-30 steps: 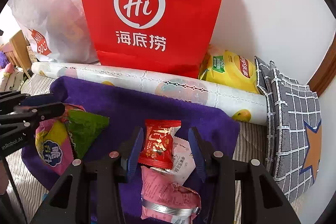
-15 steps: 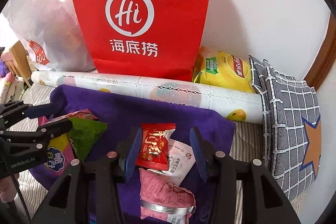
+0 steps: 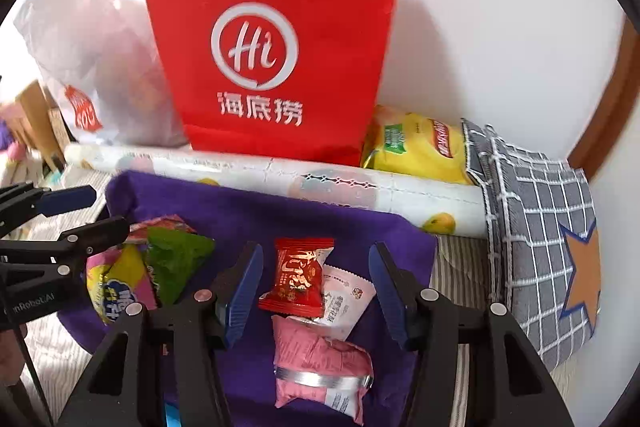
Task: Organize snacks
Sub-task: 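Lower both snacks onto the towel and open both tools, then grasp the white sachet with the left tool while the right tool grasps the yellow chip bag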
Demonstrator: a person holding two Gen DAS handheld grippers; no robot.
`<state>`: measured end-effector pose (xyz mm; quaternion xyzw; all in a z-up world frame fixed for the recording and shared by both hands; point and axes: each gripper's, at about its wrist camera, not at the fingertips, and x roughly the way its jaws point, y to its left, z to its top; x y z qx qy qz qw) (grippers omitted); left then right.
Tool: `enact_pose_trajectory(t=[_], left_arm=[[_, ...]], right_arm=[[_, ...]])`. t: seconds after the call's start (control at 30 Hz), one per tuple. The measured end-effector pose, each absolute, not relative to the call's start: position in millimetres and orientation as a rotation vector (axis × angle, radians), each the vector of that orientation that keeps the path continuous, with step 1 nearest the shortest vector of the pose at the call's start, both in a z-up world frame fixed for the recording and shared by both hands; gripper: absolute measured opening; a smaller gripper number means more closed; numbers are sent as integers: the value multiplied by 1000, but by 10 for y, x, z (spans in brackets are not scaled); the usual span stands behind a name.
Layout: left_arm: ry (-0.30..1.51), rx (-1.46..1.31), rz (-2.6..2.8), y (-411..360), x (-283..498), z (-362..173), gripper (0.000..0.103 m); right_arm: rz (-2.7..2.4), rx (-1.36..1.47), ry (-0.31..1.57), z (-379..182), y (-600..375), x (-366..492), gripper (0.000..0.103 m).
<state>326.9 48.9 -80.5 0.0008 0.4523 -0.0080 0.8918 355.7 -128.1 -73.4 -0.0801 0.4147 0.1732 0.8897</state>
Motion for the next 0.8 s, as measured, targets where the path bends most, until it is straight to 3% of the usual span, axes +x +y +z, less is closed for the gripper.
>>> enact_pose_trajectory(t=[0.47, 0.8], left_arm=[[946, -88, -92, 467, 2735, -470, 57], [978, -129, -90, 580, 1918, -726, 58]], right_arm=[[121, -75, 884, -857, -2243, 2505, 53], [118, 16, 897, -1272, -2504, 2275, 51]])
